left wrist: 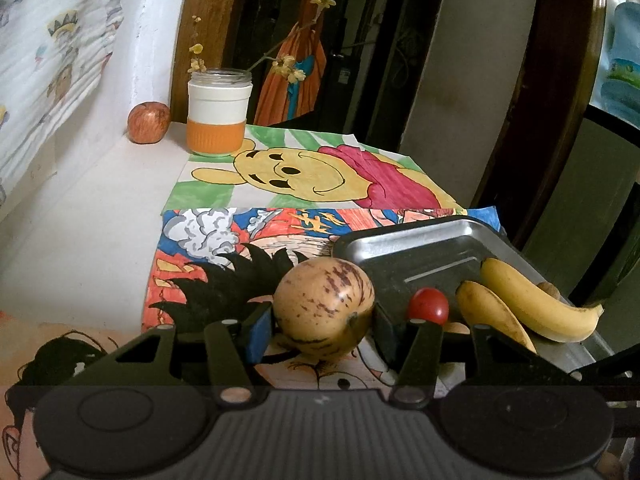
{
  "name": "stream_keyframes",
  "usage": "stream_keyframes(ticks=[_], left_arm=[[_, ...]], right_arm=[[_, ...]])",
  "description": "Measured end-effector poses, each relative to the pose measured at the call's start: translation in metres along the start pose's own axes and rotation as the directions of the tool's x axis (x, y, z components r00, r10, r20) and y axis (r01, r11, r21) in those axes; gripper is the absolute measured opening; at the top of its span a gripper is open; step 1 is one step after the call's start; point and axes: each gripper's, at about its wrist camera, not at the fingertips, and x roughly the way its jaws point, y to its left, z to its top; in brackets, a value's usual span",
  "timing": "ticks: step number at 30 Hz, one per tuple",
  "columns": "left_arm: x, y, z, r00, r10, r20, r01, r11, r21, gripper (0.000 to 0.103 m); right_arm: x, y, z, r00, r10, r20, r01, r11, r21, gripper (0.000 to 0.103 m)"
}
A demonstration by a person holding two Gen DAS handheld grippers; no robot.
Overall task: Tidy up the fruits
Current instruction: 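Carry the streaked fruit and green grape toward the tray with both grippers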
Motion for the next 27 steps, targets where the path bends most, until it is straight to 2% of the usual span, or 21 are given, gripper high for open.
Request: stream_keyframes(ticks=[5, 15, 27], left_arm=[[-0.003, 0.0, -0.002, 1.0, 0.001, 0.001, -0.001, 1.0, -0.007, 0.057], [-0.017, 0.001, -0.004, 0.999, 0.016, -0.044, -0.019, 0.998, -0.06, 0.057], [-0.042, -0.001, -0.019, 0.998, 0.035, -0.05, -0.039, 0.995, -0.087, 0.057]], right_arm=[[0.0, -0.001, -0.001, 1.0, 0.001, 0.009, -0.001, 1.0, 0.01, 0.028], [-0.008, -0.001, -0.005, 1.0, 0.016, 0.023, -0.017, 0.999, 0.034, 0.028], [-0.022, 0.006, -0.009, 0.999, 0.011, 0.044, -0.013, 0.999, 0.051, 0.027]])
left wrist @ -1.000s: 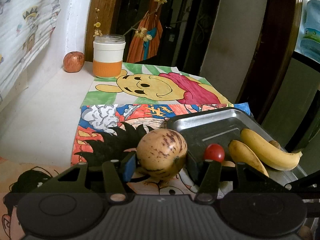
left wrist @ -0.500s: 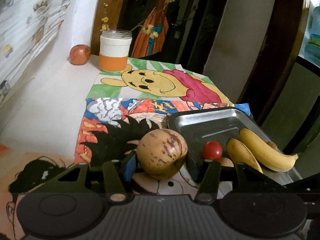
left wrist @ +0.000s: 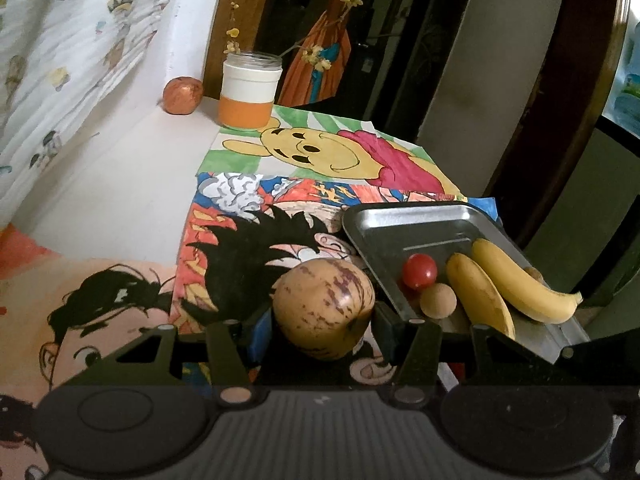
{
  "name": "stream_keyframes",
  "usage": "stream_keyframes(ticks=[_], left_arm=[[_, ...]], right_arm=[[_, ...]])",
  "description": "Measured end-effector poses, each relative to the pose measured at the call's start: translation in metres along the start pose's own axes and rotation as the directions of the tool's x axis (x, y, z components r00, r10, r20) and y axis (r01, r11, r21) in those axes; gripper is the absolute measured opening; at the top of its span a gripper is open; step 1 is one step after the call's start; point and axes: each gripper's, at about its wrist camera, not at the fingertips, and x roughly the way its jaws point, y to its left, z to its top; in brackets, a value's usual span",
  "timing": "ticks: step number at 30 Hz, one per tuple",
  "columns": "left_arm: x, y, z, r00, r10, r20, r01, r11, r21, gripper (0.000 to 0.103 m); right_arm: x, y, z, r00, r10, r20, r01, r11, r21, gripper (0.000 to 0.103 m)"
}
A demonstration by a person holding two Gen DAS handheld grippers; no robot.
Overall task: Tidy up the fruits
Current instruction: 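Carry the streaked fruit and green grape toward the tray with both grippers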
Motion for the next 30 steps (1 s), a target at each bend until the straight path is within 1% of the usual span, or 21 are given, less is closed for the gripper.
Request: stream_keyframes(ticks=[9, 18, 22, 25, 30], left_arm=[[-0.009, -0.002, -0.008, 1.0, -0.008, 0.007, 0.008, 1.0, -0.008, 0.057], [-0.021, -0.005, -0.015, 0.999, -0.026, 0.032, 0.027, 0.999, -0.022, 0.057], [-0.026, -0.009, -0.016, 0.998, -0.035, 0.043, 0.036, 0.999, -0.02, 0.057], [-0.03, -0.017, -0.017, 0.998, -0.014, 0.059, 0.014, 1.0, -0.01, 0.057], [-0.039, -0.032, -0.017, 0.996, -0.046, 0.079, 0.045, 0.999, 0.006, 0.057]], right_arm=[[-0.012, -0.004, -0.005, 1.0, -0.022, 0.021, 0.021, 0.999, 0.036, 0.027], [-0.024, -0.015, -0.01, 0.997, -0.044, 0.06, 0.037, 0.994, 0.104, 0.027], [-0.033, -0.023, -0.014, 0.995, -0.067, 0.074, 0.057, 0.989, 0.138, 0.027], [-0.04, -0.029, -0.018, 0.992, -0.093, 0.083, 0.078, 0.983, 0.164, 0.027], [-0.052, -0.043, -0.028, 0.984, -0.152, 0.089, 0.129, 0.967, 0.22, 0.027]])
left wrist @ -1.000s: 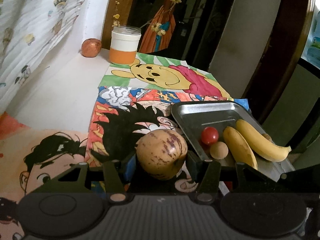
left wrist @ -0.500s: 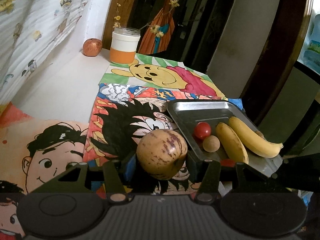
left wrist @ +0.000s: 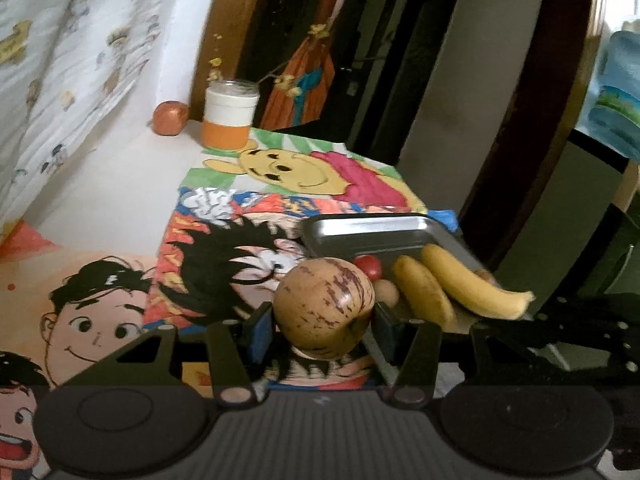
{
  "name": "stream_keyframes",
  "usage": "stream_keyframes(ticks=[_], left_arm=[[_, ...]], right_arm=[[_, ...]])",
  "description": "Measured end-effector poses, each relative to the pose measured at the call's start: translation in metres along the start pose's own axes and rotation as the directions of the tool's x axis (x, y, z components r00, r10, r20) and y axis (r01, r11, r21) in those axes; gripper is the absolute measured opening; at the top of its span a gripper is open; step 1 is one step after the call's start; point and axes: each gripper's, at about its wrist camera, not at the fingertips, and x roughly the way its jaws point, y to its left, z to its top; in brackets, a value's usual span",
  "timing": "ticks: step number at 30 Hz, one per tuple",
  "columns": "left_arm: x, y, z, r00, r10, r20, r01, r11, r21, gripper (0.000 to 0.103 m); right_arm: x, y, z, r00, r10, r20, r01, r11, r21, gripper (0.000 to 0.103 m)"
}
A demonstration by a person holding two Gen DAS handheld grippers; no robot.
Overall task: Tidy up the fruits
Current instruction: 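Carry the streaked fruit and green grape toward the tray with both grippers, then lower the streaked fruit and grape into the tray with both grippers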
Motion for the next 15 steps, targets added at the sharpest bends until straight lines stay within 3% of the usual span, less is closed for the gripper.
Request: stream_keyframes(ticks=[15], left_arm=[[0.003, -0.052, -0.005, 0.994, -0.103, -0.03, 0.104, 0.992, 0.067, 0.057]], right_arm=[[-0.024, -0.046, -0.024, 0.991, -0.132, 0.018, 0.128, 0.983, 0.133, 0.027]])
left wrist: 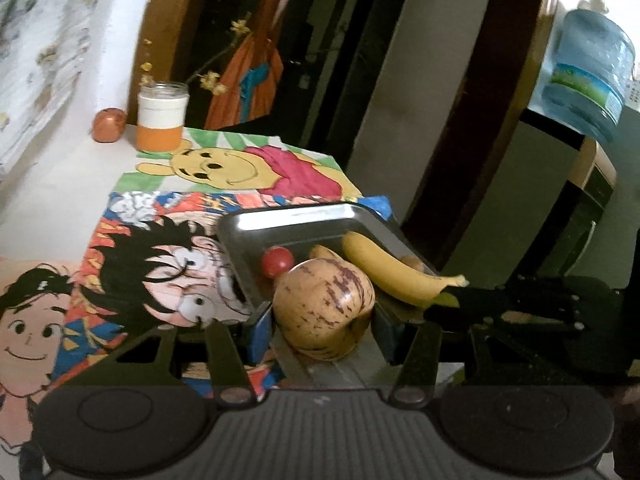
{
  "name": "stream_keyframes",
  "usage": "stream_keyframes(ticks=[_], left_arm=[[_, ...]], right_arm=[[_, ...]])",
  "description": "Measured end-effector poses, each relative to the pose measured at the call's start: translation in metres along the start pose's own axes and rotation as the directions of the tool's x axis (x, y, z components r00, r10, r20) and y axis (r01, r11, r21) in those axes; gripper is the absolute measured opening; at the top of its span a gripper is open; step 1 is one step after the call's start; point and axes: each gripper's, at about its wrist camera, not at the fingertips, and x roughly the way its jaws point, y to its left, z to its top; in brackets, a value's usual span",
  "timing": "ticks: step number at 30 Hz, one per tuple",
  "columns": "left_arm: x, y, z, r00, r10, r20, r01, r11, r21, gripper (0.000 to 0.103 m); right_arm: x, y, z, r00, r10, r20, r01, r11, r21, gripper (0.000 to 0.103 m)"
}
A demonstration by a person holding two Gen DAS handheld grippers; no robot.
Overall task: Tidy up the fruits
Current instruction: 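Lower the streaked fruit and grape into the tray with both grippers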
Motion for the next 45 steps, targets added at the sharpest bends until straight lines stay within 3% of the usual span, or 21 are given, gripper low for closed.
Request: stream_keyframes(ticks=[21, 45], left_arm=[[0.022, -0.034, -0.006, 0.996, -0.009, -0.086, 0.015, 0.997, 0.072, 0.057], [0.036, -0.039, -0.009, 0.983, 0.037, -0.179, -0.016, 0.993, 0.119, 0.058]], right_arm=[[-0.01, -0.031, -0.029, 0.999, -0.039, -0.017, 0.04, 0.996, 0.081, 0.027], [-0.005, -0.036, -0.041, 0.999, -0.026, -0.039, 0.03, 0.994, 0.105, 0.028]])
